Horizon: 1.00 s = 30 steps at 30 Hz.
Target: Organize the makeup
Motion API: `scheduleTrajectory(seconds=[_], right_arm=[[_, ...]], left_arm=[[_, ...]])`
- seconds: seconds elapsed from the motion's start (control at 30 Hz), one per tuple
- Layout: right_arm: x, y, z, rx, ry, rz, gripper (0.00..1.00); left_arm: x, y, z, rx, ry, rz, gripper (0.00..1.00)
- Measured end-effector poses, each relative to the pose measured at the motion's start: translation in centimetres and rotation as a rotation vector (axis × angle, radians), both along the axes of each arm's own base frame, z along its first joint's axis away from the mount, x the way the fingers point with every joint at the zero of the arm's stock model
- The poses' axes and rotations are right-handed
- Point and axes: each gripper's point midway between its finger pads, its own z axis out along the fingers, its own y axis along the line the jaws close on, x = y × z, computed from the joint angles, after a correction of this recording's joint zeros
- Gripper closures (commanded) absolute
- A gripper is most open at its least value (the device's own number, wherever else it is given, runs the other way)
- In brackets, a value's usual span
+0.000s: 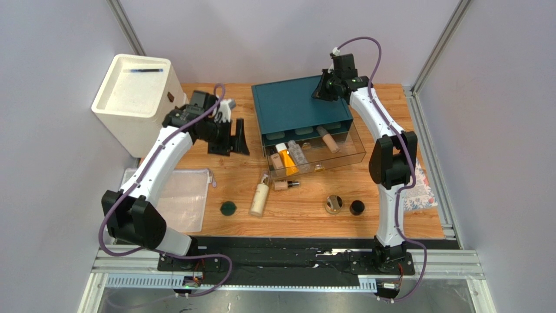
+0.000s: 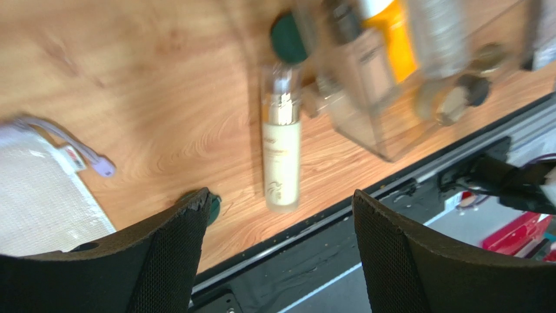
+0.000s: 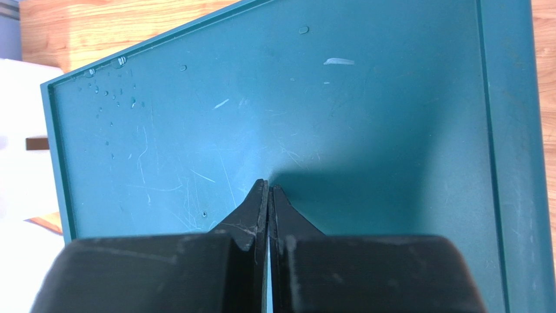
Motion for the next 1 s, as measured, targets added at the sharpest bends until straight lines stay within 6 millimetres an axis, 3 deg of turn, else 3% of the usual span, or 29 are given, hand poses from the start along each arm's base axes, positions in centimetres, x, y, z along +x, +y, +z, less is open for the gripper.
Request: scheduleTrajectory(seconds=[0.13, 0.23, 0.37, 0.6, 0.9, 1.0], right_arm=[[0.0, -0.1, 0.0, 0.017, 0.006, 0.012, 1.00], [0.0, -0.1, -0.2, 0.024, 0.007, 0.018, 1.00], [-0.1, -0.1, -0.2, 0.034, 0.005, 0.025, 1.00], [-0.1, -0.2, -0.2, 0.039, -0.002, 0.030, 1.00], [-0.1, -0.7, -0.2, 0.041, -0.004, 0.031, 1.00], [-0.1, -0.8, -0.2, 0.040, -0.005, 0.032, 1.00]], left_arm=[[-4.4, 0.5, -7.9, 0.043, 0.210, -0.021, 0.18], [-7.4, 0.3, -11.1, 0.057, 0.301, -0.048, 0.18], [-8.9, -1.3, -12.6, 0.065, 0.289, -0.114, 0.20], [-9.5, -4.3, -14.4, 0.123, 0.203, -0.189, 0.21], [-7.6, -4.6, -19.1, 0.257, 0.205, -0.064, 0.25], [-7.6, -4.7, -19.4, 0.278, 0.204, -0.034, 0.26]])
